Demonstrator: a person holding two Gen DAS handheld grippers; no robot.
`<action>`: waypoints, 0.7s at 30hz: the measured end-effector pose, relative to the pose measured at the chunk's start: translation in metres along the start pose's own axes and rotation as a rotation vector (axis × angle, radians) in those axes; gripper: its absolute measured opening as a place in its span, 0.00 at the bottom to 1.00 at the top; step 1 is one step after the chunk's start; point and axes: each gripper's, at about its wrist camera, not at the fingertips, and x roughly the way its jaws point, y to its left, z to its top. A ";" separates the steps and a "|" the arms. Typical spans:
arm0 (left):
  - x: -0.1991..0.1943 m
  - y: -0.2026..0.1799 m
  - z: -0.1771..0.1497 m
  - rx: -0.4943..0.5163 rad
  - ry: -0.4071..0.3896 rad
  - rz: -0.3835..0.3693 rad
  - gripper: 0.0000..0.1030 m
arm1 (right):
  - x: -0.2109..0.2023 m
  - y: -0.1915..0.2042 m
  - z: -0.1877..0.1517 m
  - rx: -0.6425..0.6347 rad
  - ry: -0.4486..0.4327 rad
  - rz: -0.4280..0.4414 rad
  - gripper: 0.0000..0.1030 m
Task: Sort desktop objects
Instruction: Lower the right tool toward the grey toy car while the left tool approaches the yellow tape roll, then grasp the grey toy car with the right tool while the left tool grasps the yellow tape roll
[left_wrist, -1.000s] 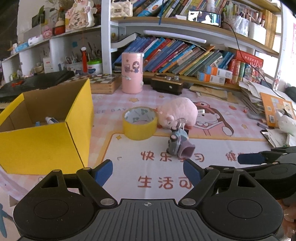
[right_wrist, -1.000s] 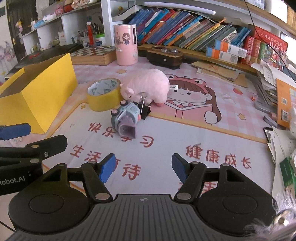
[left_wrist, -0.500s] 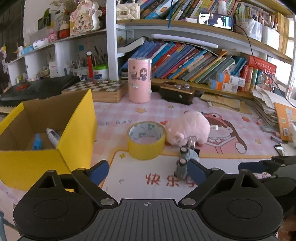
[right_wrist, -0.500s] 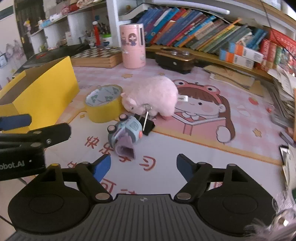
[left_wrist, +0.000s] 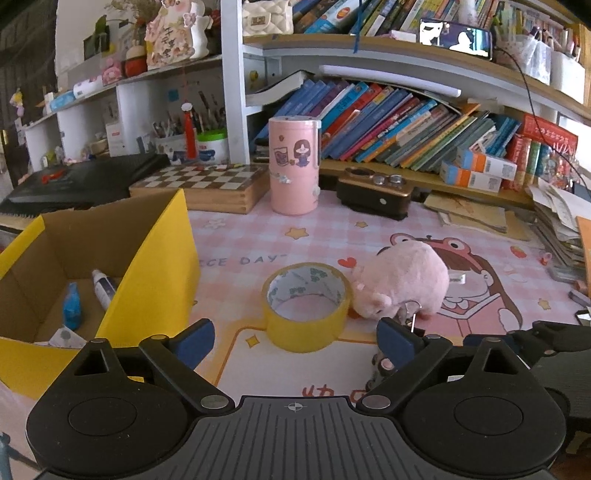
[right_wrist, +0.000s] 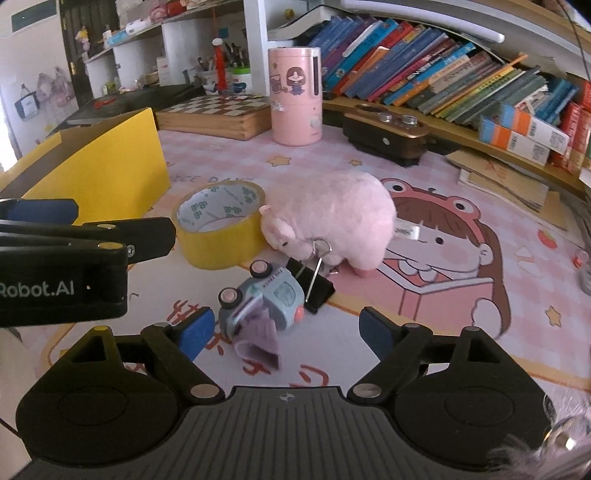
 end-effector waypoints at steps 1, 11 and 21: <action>0.001 0.000 0.000 0.000 0.002 0.003 0.93 | 0.003 0.000 0.001 -0.004 0.001 0.005 0.83; 0.011 0.003 0.005 0.004 0.014 0.027 0.94 | 0.032 0.013 0.006 -0.053 0.031 0.041 0.80; 0.019 0.001 0.008 0.016 0.021 0.010 0.93 | 0.035 0.001 0.007 -0.026 0.046 0.042 0.51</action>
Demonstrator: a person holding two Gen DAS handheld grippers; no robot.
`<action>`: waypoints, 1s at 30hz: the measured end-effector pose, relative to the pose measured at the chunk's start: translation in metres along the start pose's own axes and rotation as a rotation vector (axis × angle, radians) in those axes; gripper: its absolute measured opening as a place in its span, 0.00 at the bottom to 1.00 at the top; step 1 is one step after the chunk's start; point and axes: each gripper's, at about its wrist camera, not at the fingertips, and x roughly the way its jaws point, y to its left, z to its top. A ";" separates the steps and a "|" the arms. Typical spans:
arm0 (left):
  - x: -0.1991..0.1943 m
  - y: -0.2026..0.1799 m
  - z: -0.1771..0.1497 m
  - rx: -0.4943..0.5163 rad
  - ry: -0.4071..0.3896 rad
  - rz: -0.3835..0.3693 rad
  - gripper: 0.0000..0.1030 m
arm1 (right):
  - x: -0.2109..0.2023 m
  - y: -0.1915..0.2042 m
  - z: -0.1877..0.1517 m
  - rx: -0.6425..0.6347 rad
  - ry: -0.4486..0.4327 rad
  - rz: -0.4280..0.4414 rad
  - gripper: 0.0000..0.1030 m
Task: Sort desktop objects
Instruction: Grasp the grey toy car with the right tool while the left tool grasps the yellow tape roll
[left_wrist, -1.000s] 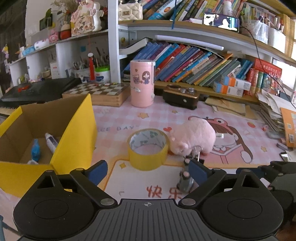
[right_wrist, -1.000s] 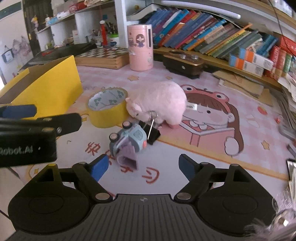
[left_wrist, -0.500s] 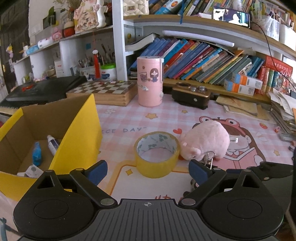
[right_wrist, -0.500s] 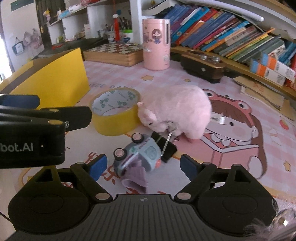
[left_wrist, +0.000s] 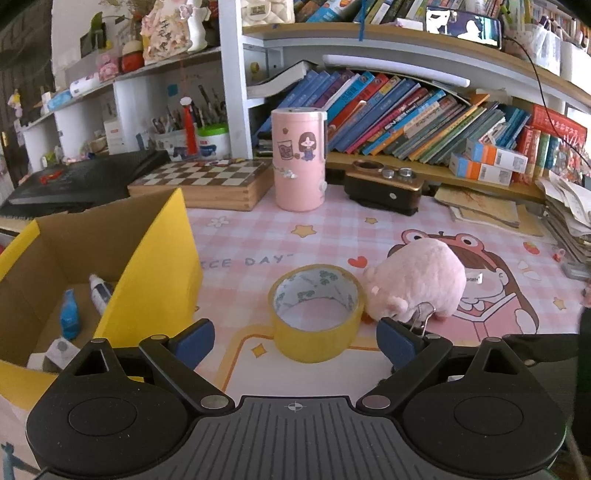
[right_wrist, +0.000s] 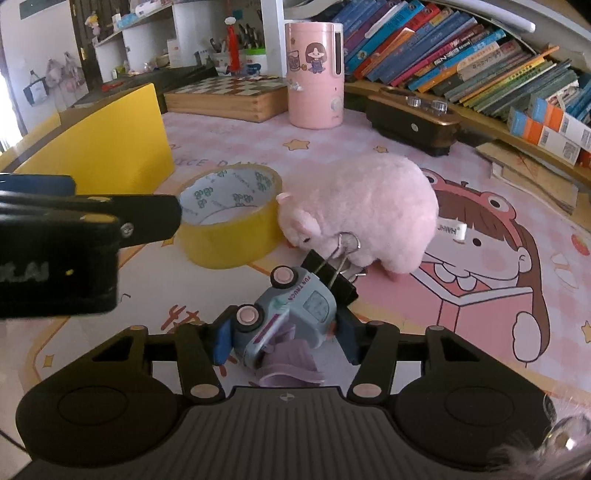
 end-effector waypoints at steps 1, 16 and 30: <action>0.002 -0.001 0.000 0.001 0.000 -0.004 0.94 | -0.003 -0.002 -0.001 -0.002 -0.001 -0.003 0.51; 0.053 -0.019 0.005 0.030 0.053 -0.043 0.94 | -0.046 -0.029 -0.012 0.048 -0.029 -0.084 0.51; 0.105 -0.015 0.007 -0.005 0.120 0.018 0.93 | -0.054 -0.035 -0.016 0.056 -0.015 -0.118 0.51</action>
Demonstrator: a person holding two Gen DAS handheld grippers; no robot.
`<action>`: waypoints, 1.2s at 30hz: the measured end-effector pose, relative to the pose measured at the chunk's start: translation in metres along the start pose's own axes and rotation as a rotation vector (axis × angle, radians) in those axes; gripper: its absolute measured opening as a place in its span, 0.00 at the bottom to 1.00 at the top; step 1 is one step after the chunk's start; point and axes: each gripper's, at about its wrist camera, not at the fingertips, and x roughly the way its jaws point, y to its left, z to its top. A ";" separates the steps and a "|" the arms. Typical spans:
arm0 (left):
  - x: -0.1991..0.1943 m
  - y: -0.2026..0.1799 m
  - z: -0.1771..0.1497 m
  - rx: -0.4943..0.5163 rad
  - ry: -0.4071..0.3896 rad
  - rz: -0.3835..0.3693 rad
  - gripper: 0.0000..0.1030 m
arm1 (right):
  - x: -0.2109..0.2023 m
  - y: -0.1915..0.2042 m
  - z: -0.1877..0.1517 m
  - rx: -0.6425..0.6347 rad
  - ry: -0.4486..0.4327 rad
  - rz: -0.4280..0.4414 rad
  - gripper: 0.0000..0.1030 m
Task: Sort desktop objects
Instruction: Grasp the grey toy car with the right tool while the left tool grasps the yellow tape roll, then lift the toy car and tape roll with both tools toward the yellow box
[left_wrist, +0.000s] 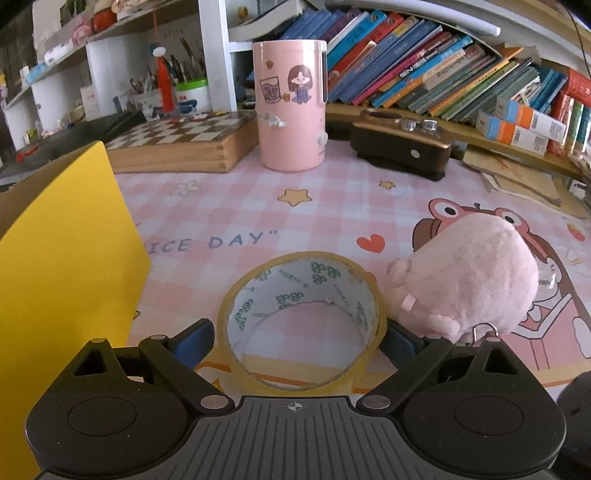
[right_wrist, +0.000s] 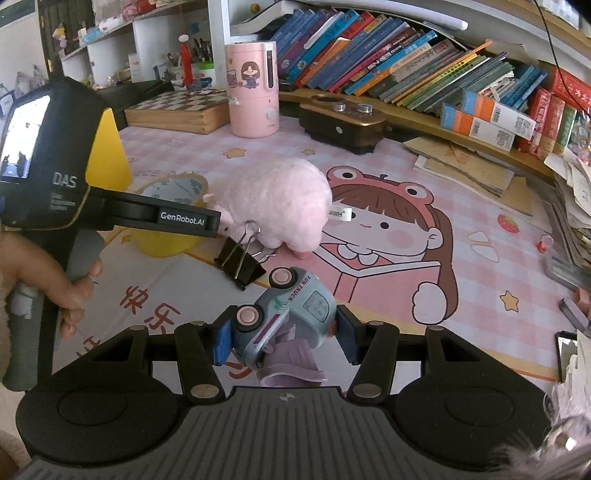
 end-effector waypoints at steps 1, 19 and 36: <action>0.001 0.000 -0.001 0.003 -0.002 -0.002 0.92 | 0.000 0.000 0.000 0.002 0.001 -0.003 0.51; -0.071 0.012 -0.010 -0.029 -0.095 -0.098 0.84 | -0.011 0.006 -0.003 0.025 -0.007 -0.010 0.51; -0.160 0.044 -0.061 -0.059 -0.165 -0.108 0.85 | -0.040 0.041 -0.010 0.012 -0.035 0.039 0.51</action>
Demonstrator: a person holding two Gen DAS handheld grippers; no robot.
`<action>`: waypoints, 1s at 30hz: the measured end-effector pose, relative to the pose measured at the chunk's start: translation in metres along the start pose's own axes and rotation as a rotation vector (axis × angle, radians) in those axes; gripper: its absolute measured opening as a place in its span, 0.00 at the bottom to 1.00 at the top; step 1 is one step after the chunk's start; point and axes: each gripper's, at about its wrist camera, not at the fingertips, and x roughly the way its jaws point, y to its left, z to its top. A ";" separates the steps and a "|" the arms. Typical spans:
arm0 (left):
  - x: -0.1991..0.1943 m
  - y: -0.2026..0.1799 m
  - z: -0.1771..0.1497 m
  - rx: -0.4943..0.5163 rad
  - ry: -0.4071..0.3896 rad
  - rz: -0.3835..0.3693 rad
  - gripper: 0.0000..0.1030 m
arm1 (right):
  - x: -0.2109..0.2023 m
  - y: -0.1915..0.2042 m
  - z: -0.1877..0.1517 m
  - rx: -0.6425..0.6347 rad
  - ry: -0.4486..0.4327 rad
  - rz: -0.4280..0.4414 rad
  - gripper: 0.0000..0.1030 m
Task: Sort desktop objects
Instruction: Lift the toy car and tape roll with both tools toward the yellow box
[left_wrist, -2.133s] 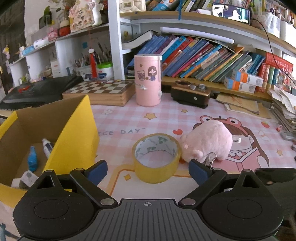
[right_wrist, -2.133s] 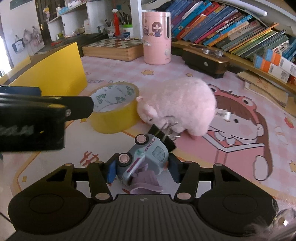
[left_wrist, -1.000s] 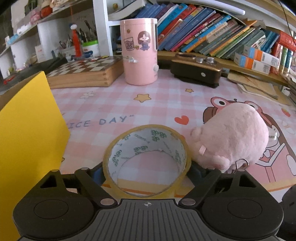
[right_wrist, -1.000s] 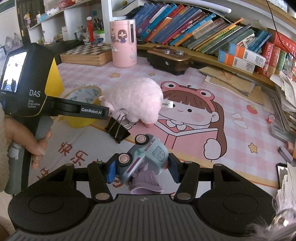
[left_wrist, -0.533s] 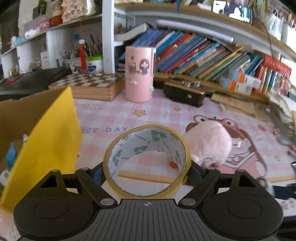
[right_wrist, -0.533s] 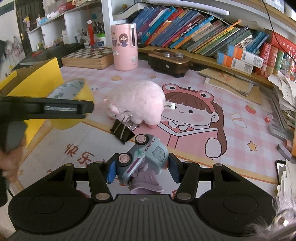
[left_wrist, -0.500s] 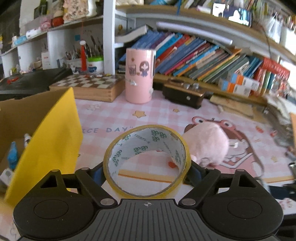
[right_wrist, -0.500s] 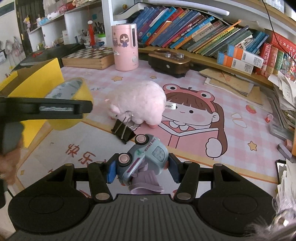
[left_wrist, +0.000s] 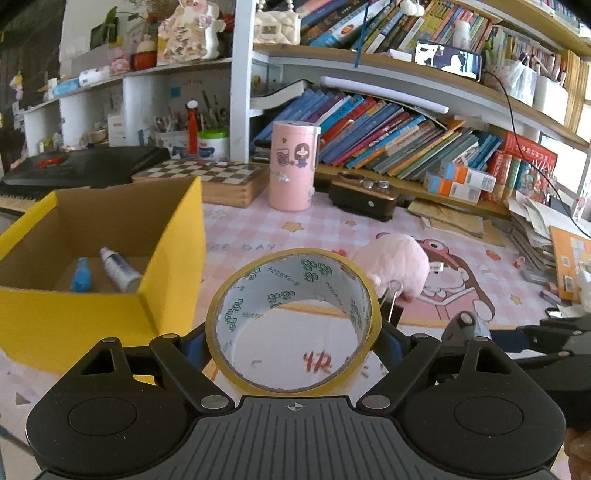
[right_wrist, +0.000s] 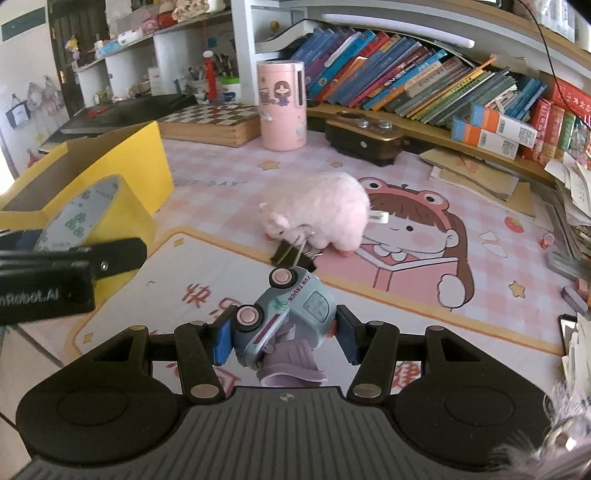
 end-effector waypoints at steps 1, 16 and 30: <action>-0.004 0.002 -0.002 -0.001 -0.003 0.000 0.85 | -0.001 0.003 -0.001 -0.001 0.002 0.002 0.51; -0.049 0.039 -0.027 -0.002 -0.033 -0.006 0.85 | -0.023 0.057 -0.014 -0.027 -0.011 0.014 0.51; -0.101 0.093 -0.054 -0.014 -0.050 -0.011 0.85 | -0.052 0.128 -0.037 -0.037 -0.022 0.004 0.51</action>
